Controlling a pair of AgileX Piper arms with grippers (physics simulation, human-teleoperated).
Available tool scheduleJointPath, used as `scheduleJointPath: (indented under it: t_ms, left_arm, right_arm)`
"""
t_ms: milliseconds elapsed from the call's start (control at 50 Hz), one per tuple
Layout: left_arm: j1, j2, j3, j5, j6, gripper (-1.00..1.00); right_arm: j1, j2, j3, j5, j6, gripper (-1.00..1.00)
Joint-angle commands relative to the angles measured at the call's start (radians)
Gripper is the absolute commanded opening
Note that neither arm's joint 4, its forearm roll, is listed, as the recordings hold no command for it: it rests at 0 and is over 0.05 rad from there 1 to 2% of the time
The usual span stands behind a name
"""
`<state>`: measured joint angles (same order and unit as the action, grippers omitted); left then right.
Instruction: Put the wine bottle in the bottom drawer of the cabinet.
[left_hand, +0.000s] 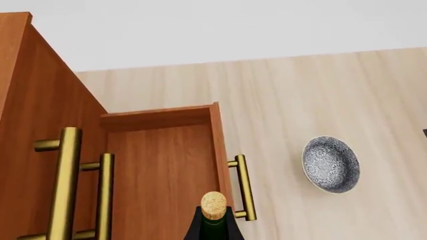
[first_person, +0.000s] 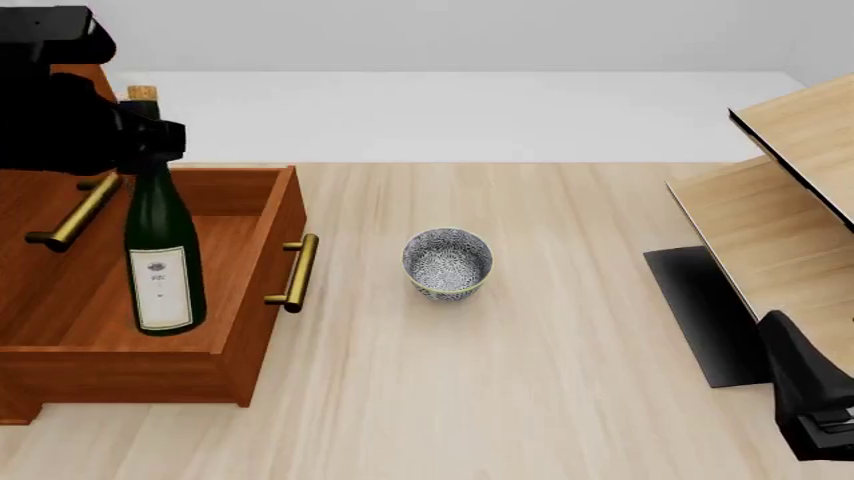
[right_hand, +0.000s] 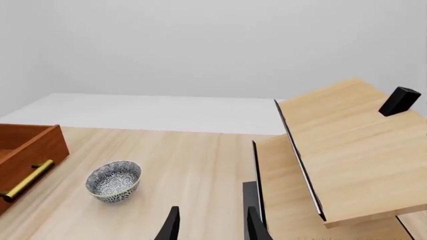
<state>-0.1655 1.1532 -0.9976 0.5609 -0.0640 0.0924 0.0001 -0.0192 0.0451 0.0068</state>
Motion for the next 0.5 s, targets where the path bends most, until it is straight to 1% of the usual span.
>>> scheduleJointPath:
  t_ms: [20,40,60,100,360,380,500]
  left_arm:
    - [0.006,0.020,0.022,-0.042,0.014,-1.00]
    - [0.007,0.021,0.026,-0.047,0.019,-1.00]
    - [-0.004,0.022,0.029,-0.047,-0.007,-1.00]
    - [0.001,0.024,0.033,-0.055,0.010,-1.00]
    - [0.003,0.045,0.044,-0.088,0.011,-1.00]
    - [0.003,0.046,0.048,-0.092,0.022,-1.00]
    - [0.009,0.059,0.053,-0.106,0.024,-1.00]
  right_arm:
    - [-0.003,0.000,0.002,0.002,-0.001,1.00]
    - [-0.004,0.000,0.002,0.002,-0.002,1.00]
    - [-0.004,0.000,0.002,0.002,-0.002,1.00]
    - [-0.005,0.000,0.002,0.003,-0.002,1.00]
    - [-0.007,0.000,0.003,0.006,-0.005,1.00]
    - [-0.008,0.000,0.004,0.006,-0.004,1.00]
    - [-0.007,0.000,0.004,0.007,-0.004,1.00]
